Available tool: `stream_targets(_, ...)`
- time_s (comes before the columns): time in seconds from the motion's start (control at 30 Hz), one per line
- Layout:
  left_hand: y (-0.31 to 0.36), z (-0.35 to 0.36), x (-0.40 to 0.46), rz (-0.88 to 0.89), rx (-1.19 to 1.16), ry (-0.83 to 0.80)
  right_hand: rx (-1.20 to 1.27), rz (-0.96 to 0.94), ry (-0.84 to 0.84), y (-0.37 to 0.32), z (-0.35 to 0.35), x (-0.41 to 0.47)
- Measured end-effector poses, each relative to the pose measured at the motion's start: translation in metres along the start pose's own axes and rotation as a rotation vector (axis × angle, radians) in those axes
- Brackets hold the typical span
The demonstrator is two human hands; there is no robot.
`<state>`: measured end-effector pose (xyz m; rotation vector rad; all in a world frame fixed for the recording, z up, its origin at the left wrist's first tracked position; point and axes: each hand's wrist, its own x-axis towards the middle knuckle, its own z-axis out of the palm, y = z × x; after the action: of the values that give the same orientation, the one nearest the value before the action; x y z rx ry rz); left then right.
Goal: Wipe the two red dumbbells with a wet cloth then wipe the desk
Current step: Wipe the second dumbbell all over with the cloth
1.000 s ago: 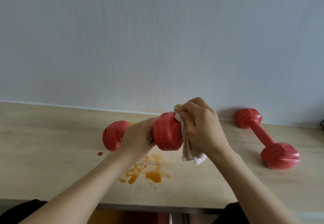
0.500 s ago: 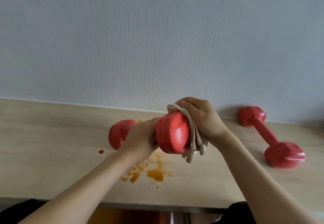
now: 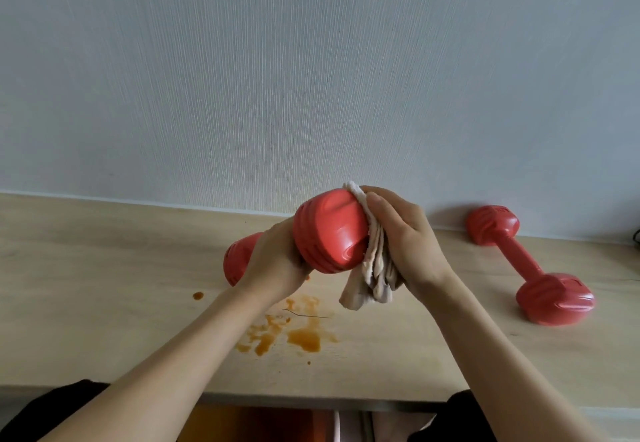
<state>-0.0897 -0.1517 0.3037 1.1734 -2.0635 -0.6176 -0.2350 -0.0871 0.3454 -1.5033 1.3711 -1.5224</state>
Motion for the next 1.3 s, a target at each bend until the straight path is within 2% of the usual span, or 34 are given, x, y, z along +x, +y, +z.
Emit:
stream_targets(0.2,0.000,-0.004,0.006,0.003,-0.081,0.042,-0.088,-0.093,0.013,-0.003,0.004,-0.003)
stream_targets(0.43,-0.005,-0.004,0.010,-0.030,-0.178,0.053,-0.229,-0.093,0.027,-0.010,0.006,0.000)
stream_targets(0.57,-0.004,-0.007,0.012,-0.024,-0.302,0.062,-0.227,-0.069,-0.001,-0.014,-0.002,-0.001)
stream_targets(0.67,-0.007,-0.011,0.024,0.036,-0.302,0.113,-0.204,-0.057,-0.030,-0.016,-0.005,-0.007)
stream_targets(0.73,-0.009,-0.015,0.033,0.019,-0.332,0.116,-0.216,-0.088,0.015,-0.014,-0.006,-0.005)
stream_targets(0.9,-0.018,-0.017,0.040,0.021,-0.333,0.053,-0.289,-0.243,0.243,-0.016,0.002,0.024)
stream_targets(1.03,-0.019,-0.016,0.044,0.056,-0.309,0.002,-0.476,-0.595,0.390,-0.018,0.028,0.041)
stream_targets(1.1,-0.019,-0.014,0.045,0.079,-0.297,-0.008,-0.592,-0.673,0.369,-0.012,0.045,0.048)
stream_targets(1.2,-0.018,-0.009,0.048,0.095,-0.267,-0.017,-0.809,-0.651,0.334,0.005,0.056,0.053)
stream_targets(1.23,-0.018,-0.008,0.049,0.091,-0.262,-0.018,-0.826,-0.661,0.293,0.009,0.053,0.054)
stream_targets(1.3,-0.021,-0.006,0.051,0.094,-0.250,-0.020,-0.803,-0.666,0.105,0.010,0.041,0.055)
